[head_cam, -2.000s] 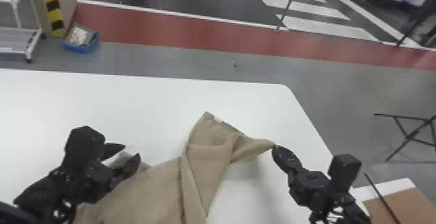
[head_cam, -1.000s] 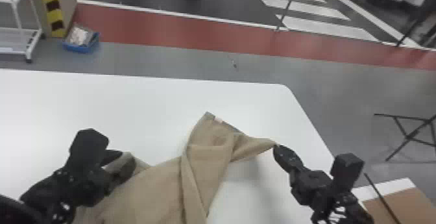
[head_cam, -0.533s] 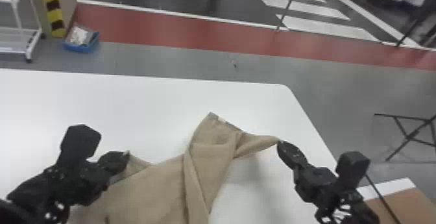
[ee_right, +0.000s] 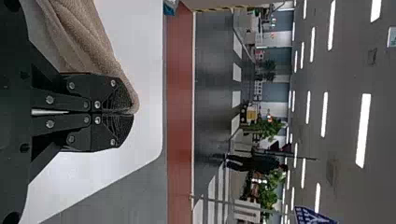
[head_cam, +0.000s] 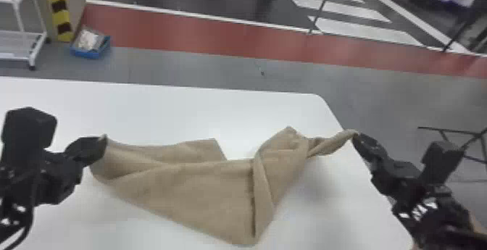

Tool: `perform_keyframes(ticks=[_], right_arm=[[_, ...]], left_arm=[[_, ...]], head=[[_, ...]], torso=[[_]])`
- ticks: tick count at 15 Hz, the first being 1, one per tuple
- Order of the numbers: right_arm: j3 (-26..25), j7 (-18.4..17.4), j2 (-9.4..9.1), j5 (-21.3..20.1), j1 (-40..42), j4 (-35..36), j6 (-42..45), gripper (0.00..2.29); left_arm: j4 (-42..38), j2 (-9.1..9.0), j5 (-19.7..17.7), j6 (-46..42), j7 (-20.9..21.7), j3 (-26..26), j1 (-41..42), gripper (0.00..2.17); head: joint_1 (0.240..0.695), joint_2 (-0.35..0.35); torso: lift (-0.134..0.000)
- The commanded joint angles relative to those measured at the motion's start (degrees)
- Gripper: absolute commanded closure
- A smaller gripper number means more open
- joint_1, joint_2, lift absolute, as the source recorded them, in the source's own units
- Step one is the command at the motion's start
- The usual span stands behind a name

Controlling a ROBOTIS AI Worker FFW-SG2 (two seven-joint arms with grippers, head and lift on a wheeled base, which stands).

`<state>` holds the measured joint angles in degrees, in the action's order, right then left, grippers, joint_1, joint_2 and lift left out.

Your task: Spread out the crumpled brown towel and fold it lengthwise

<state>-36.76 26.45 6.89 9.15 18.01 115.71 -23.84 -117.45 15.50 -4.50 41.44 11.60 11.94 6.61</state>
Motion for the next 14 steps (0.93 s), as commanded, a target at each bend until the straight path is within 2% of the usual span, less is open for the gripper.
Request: perform_keyframes(ticks=[1, 3, 6, 9, 11, 12, 13, 14], right_arm=[[-1.56, 0.00, 1.63, -0.10, -2.28, -0.57, -2.84, 1.36], [-2.27, 0.00, 2.34, 0.43, -2.90, -0.66, -3.01, 1.36], [-3.67, 0.88, 2.34, 0.52, -1.05, -1.36, -1.78, 1.36], [-2.88, 3.08, 0.84, -1.24, 3.87, -1.36, -1.43, 1.35], [-0.77, 6.15, -0.56, -5.37, 6.25, -2.50, -1.08, 1.31], [0.11, 6.59, -1.18, -6.95, 7.39, -2.50, -0.03, 0.98], [0.90, 6.86, -1.79, -7.39, 9.23, -2.15, 4.37, 0.45], [1.07, 8.26, -1.88, -7.30, 10.55, -0.92, 4.02, 0.15]], left_arm=[[-1.20, 0.23, -0.16, 0.54, -0.17, -1.92, -0.02, 1.18], [-1.64, 0.32, -0.34, 0.89, -0.26, -3.07, 0.07, 1.18], [-2.17, 0.67, -1.48, 1.07, -0.52, -5.09, 0.25, 1.18], [-1.73, 0.67, -1.48, 0.89, -0.61, -5.61, 0.16, 1.18], [-0.94, 0.58, -1.48, 0.89, -0.61, -5.61, -0.19, 1.18], [-0.76, 0.58, -1.48, 0.89, -0.61, -5.44, -0.37, 1.18], [-0.58, 0.49, -1.48, 0.89, -0.61, -5.35, -0.46, 1.18], [-0.58, 0.49, -1.30, 0.89, -0.61, -5.18, -0.46, 1.18]], head=[[0.695, -0.350], [0.695, -0.350], [0.695, -0.350], [0.695, -0.350], [0.695, -0.350], [0.695, -0.350], [0.695, -0.350], [0.695, -0.350]], torso=[[-0.124], [-0.124], [-0.124], [-0.124], [-0.124], [-0.124], [-0.124], [-0.124]])
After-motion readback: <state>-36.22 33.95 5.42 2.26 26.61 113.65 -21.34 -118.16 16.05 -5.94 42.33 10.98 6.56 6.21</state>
